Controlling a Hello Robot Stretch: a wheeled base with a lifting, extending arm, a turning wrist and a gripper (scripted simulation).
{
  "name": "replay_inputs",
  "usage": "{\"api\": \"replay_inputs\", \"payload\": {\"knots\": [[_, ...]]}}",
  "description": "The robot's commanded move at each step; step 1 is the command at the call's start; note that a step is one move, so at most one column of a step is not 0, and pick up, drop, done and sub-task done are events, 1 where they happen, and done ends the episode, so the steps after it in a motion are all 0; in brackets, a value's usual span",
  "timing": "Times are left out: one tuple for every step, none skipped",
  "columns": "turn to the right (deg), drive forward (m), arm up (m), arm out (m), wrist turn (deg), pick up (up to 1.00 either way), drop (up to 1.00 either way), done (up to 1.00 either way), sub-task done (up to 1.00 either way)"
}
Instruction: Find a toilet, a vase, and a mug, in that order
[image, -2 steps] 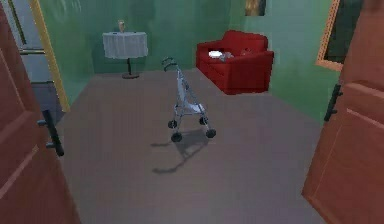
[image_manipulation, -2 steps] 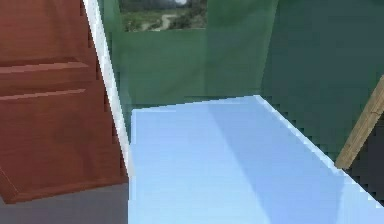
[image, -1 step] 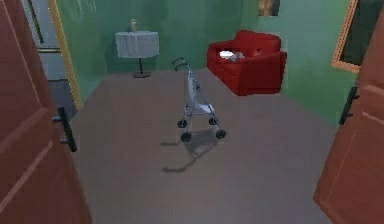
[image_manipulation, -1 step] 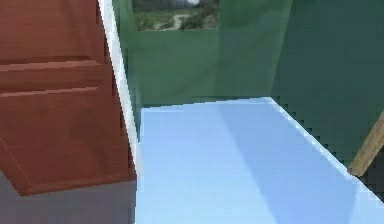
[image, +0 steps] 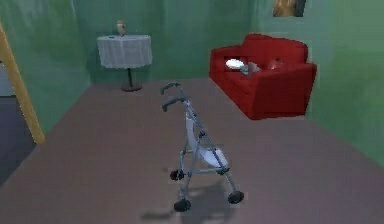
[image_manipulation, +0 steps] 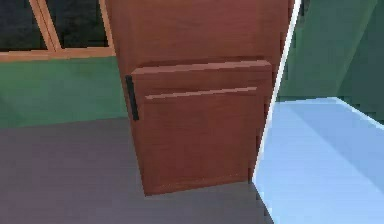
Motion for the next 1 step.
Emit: {"api": "replay_inputs", "payload": {"knots": [[0.0, 0.35, 0.0, 0.0, 0.0, 0.0, 0.0, 0.0, 0.0]]}}
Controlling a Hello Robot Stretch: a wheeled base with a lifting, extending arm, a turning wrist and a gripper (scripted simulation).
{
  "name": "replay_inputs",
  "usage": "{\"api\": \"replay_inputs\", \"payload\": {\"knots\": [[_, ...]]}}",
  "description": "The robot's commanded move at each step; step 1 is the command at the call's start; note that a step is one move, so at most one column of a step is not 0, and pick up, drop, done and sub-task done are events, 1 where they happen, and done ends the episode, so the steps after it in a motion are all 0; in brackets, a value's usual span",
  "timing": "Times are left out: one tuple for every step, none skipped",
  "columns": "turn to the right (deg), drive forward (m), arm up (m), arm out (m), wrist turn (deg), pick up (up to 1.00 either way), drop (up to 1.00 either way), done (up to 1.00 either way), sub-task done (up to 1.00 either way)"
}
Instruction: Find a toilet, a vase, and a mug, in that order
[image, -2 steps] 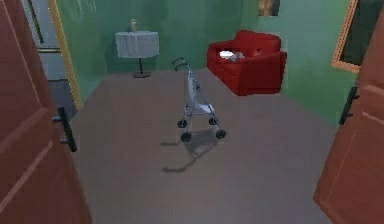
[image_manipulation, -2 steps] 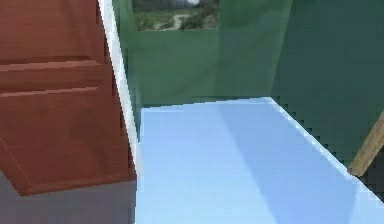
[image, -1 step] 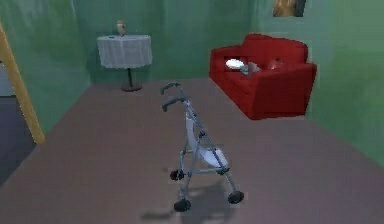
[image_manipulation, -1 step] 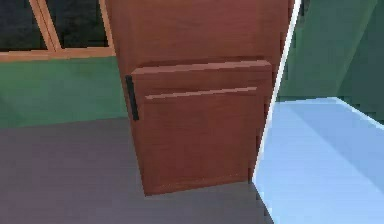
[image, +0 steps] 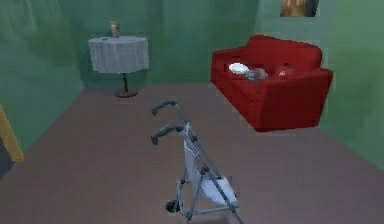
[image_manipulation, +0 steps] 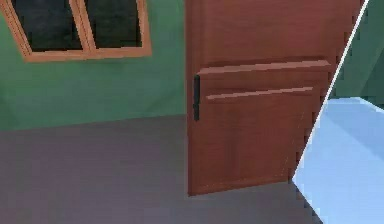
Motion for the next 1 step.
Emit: {"api": "replay_inputs", "payload": {"knots": [[-45.0, 0.0, 0.0, 0.0, 0.0, 0.0, 0.0, 0.0, 0.0]]}}
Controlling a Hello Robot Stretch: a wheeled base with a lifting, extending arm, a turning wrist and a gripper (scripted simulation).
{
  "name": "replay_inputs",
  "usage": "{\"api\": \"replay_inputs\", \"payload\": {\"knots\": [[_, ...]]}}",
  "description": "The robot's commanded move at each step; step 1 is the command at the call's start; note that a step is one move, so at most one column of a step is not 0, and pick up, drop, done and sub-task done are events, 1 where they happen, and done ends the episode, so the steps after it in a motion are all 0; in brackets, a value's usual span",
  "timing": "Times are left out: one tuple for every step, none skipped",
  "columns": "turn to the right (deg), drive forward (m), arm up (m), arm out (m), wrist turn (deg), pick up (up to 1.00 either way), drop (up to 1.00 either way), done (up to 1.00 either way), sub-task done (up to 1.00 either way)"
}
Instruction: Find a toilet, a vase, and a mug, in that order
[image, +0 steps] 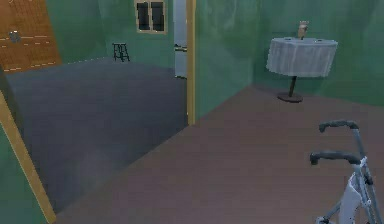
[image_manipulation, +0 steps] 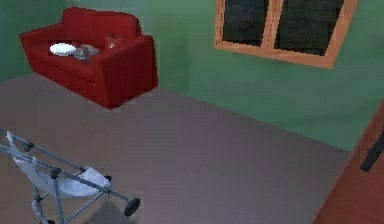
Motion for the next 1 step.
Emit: {"api": "replay_inputs", "payload": {"knots": [[-15.0, 0.0, 0.0, 0.0, 0.0, 0.0, 0.0, 0.0, 0.0]]}}
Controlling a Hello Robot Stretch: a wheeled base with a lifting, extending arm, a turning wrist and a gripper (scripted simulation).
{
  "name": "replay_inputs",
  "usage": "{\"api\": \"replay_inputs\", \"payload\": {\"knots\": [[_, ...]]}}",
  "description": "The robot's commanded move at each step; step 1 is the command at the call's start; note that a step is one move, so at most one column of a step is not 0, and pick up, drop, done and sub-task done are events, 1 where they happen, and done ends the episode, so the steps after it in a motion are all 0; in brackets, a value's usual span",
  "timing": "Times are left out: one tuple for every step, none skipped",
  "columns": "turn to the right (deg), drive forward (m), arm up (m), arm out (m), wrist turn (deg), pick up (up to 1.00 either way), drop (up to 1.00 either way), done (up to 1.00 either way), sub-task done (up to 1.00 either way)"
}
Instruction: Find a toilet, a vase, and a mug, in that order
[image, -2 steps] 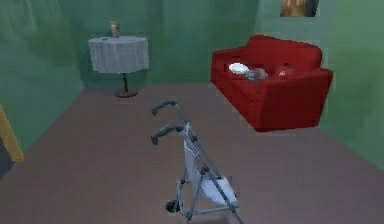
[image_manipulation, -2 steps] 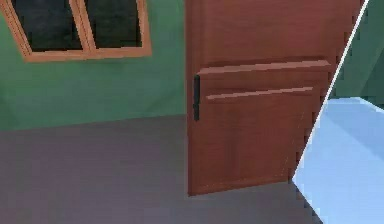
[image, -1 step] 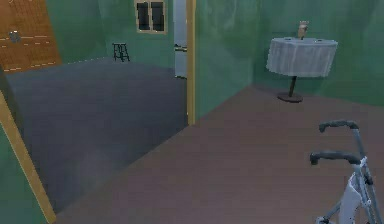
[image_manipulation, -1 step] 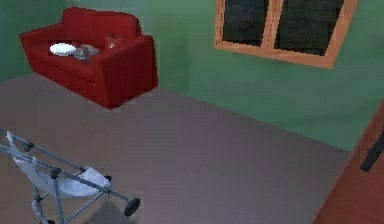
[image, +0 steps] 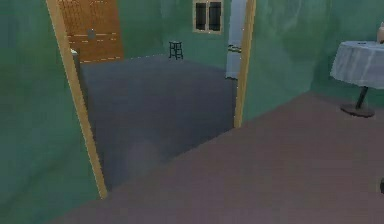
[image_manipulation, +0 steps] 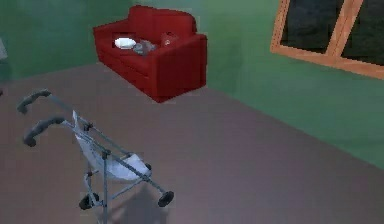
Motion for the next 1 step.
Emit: {"api": "replay_inputs", "payload": {"knots": [[0.0, 0.35, 0.0, 0.0, 0.0, 0.0, 0.0, 0.0, 0.0]]}}
